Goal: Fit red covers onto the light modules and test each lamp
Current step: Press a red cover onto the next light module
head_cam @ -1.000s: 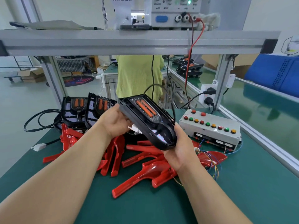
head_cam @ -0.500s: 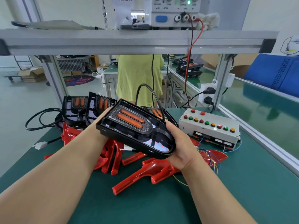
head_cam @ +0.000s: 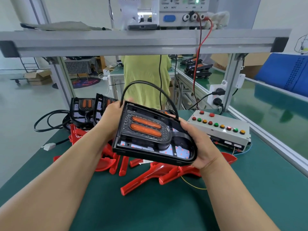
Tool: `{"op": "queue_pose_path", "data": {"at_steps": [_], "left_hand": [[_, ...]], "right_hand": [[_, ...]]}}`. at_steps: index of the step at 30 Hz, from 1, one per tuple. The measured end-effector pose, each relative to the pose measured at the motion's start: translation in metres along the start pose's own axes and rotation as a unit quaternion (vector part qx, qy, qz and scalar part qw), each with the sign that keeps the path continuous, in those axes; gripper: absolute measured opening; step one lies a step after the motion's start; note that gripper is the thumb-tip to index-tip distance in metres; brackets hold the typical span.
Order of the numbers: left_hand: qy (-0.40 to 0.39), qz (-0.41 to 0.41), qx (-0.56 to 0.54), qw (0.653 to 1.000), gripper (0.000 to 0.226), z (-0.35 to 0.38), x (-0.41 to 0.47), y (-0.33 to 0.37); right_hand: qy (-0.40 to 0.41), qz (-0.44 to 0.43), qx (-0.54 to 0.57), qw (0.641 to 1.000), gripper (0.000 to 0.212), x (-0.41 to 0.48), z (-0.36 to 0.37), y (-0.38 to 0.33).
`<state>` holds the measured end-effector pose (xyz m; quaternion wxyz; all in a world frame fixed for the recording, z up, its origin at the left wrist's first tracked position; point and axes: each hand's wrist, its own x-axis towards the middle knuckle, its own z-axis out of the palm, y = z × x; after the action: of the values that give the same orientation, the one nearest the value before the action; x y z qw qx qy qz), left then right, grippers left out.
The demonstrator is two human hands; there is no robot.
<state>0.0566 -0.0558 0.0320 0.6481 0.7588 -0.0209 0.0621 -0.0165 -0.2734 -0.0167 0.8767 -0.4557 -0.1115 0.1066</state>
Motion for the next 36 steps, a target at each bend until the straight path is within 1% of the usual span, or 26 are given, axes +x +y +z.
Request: {"op": "queue_pose_path", "data": {"at_steps": [4, 7, 10, 13, 15, 18, 21, 24, 26, 28, 30, 33, 36], "left_hand": [[0.049, 0.042, 0.061, 0.996, 0.049, -0.013, -0.014, -0.005], [0.069, 0.033, 0.115, 0.99, 0.047, -0.024, -0.034, -0.018], [0.037, 0.021, 0.142, 0.989, 0.043, -0.04, -0.049, -0.023], [0.021, 0.021, 0.122, 0.992, 0.03, -0.054, -0.059, -0.031], [0.016, 0.002, 0.115, 0.993, 0.025, -0.058, -0.065, -0.035], [-0.009, -0.046, 0.112, 0.993, 0.021, -0.058, -0.072, -0.04], [-0.024, -0.083, 0.138, 0.987, 0.019, -0.054, -0.074, -0.045], [-0.02, -0.091, 0.164, 0.982, 0.019, -0.05, -0.072, -0.051], [-0.016, -0.083, 0.183, 0.979, 0.021, -0.051, -0.069, -0.054], [-0.014, -0.066, 0.231, 0.971, 0.022, -0.053, -0.066, -0.058], [-0.007, -0.052, 0.295, 0.954, 0.023, -0.053, -0.064, -0.06], [0.014, -0.051, 0.359, 0.932, 0.032, -0.05, -0.06, -0.062], [0.034, -0.039, 0.394, 0.917, 0.037, -0.044, -0.058, -0.063]], "right_hand": [[-0.02, 0.011, -0.015, 1.0, 0.051, -0.007, 0.0, -0.007], [-0.056, 0.021, -0.028, 0.998, 0.044, -0.015, -0.002, -0.012], [-0.068, 0.041, -0.083, 0.993, 0.044, -0.025, -0.006, -0.015], [-0.07, 0.055, -0.181, 0.979, 0.042, -0.034, -0.011, -0.015], [-0.06, 0.076, -0.216, 0.972, 0.036, -0.038, -0.016, -0.013], [-0.048, 0.093, -0.237, 0.966, 0.036, -0.044, -0.022, -0.011], [-0.037, 0.11, -0.234, 0.965, 0.036, -0.05, -0.029, -0.006], [-0.024, 0.126, -0.219, 0.967, 0.03, -0.054, -0.033, -0.001], [-0.019, 0.129, -0.216, 0.968, 0.028, -0.056, -0.034, 0.001], [-0.015, 0.128, -0.219, 0.967, 0.03, -0.055, -0.034, 0.002], [-0.011, 0.126, -0.239, 0.963, 0.031, -0.053, -0.033, 0.003], [-0.013, 0.129, -0.296, 0.946, 0.033, -0.05, -0.031, 0.006], [0.001, 0.118, -0.36, 0.926, 0.027, -0.048, -0.032, 0.008]]}}
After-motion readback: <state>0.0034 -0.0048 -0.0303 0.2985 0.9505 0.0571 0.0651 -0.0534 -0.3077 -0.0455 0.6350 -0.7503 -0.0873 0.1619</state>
